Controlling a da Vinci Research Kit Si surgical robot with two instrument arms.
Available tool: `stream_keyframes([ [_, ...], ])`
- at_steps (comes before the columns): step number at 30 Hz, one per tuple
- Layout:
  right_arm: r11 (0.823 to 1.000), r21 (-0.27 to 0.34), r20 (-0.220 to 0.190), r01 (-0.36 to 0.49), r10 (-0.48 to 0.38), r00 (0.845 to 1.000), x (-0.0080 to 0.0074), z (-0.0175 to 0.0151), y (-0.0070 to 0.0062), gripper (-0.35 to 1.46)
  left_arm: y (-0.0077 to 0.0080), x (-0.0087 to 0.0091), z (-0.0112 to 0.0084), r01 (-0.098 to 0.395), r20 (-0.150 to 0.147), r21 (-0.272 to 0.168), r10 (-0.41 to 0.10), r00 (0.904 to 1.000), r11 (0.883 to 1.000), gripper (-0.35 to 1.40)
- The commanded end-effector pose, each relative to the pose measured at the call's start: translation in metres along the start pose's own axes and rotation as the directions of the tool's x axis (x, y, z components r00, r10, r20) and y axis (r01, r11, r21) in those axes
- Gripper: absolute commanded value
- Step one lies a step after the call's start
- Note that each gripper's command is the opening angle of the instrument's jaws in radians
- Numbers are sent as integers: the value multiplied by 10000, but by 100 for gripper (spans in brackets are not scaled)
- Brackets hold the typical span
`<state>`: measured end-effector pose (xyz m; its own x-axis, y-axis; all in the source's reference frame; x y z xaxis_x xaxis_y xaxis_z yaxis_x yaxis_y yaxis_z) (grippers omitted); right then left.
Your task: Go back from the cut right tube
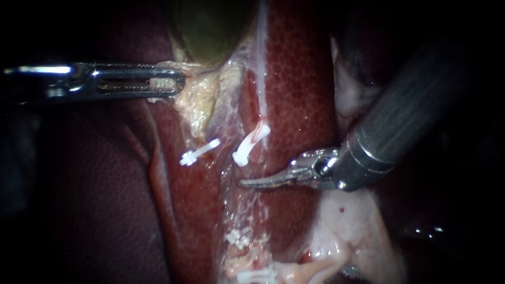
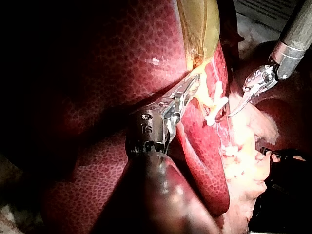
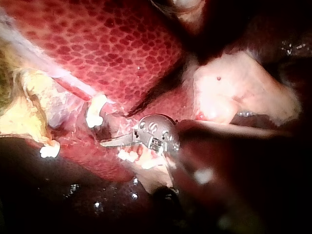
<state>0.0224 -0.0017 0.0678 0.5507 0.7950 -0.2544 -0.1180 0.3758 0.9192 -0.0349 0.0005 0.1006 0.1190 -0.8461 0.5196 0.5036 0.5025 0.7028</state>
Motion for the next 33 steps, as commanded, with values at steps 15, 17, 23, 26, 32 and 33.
stream_keyframes([
  [15,9998,152,-173,-135,138,9998,-3,2,-1,126,0,0,0,0,0,-4,0,10000,10000,-35],
  [17,9996,267,-309,-126,134,9994,-2,2,-1,130,0,0,0,0,0,-5,0,10000,10000,-35],
  [23,9992,404,-465,-53,72,9989,-3,-1,-2,133,0,0,0,-1,1,-6,1,10000,10000,-35],
  [26,9961,375,-479,796,-777,9958,-9,-7,-2,133,0,1,0,-2,1,-6,2,10000,10000,-35],
  [32,9253,-1381,-1057,3533,-3685,9236,-24,-37,-8,143,0,1,0,-5,1,-5,5,10000,10000,-35],
  [33,9132,-1754,-1112,3679,-3897,9142,-24,-42,-9,143,0,1,0,-5,1,-5,5,10000,10000,-35],
])
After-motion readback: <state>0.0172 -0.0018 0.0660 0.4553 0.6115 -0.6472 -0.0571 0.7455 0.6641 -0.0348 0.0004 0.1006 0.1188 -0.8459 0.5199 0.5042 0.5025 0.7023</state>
